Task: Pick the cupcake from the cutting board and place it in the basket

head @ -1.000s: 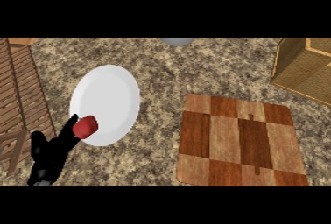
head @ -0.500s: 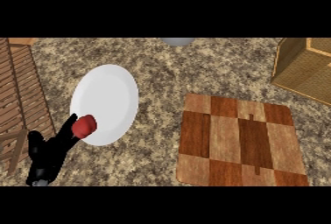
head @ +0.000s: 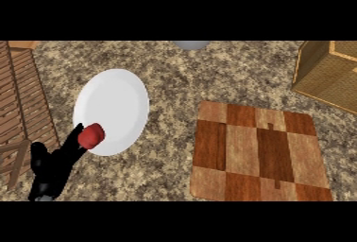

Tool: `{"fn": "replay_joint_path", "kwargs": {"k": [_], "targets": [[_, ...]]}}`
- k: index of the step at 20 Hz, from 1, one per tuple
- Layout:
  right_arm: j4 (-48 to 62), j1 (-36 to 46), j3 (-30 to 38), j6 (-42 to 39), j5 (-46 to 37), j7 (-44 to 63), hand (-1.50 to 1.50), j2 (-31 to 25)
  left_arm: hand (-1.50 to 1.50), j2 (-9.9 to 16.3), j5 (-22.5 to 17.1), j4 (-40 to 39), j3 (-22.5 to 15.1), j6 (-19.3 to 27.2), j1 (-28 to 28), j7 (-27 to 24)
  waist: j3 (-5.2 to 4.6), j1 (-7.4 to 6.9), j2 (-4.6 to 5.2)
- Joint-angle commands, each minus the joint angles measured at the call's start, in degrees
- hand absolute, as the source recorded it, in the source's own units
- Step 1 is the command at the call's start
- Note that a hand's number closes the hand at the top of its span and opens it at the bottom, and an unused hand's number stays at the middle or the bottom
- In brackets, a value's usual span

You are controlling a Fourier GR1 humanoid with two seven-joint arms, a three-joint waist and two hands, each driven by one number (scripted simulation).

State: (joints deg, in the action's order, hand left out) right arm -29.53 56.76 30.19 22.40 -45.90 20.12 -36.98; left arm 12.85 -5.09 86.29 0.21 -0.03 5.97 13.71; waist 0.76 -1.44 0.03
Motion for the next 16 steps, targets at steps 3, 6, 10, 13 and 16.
{"fn": "replay_joint_path", "kwargs": {"k": [3, 6, 10, 13, 16], "targets": [[4.2, 2.0, -1.3, 0.3, -1.6, -3.1, -1.5, -3.5, 0.0, -2.0, 1.2, -3.0, -2.1, 0.6, 0.8, 3.7, -0.68, -0.48, 0.77], [4.8, -0.1, 0.3, 2.7, 0.6, -7.0, -1.5, -2.8, 0.0, -1.9, 2.4, -4.6, -1.5, 1.5, 0.7, 2.5, -0.67, -0.16, 0.7], [0.8, -0.8, 2.6, 3.7, 4.0, -7.6, -1.5, -3.1, 0.0, -0.3, 0.9, -2.0, -0.7, 0.1, 0.0, 6.6, -0.72, 1.14, 0.1], [2.7, -0.8, 5.2, 3.8, 6.2, -8.4, -1.5, -6.4, 0.0, -1.4, 1.9, -5.2, -0.3, 1.1, -1.6, 4.4, -0.71, 0.93, 0.38], [-0.2, -1.1, 6.0, 1.3, 7.4, -4.2, -1.5, -9.1, 0.0, -2.0, 2.8, -3.3, -1.2, 1.4, 2.4, 3.4, -0.77, 1.73, -0.14]]}}
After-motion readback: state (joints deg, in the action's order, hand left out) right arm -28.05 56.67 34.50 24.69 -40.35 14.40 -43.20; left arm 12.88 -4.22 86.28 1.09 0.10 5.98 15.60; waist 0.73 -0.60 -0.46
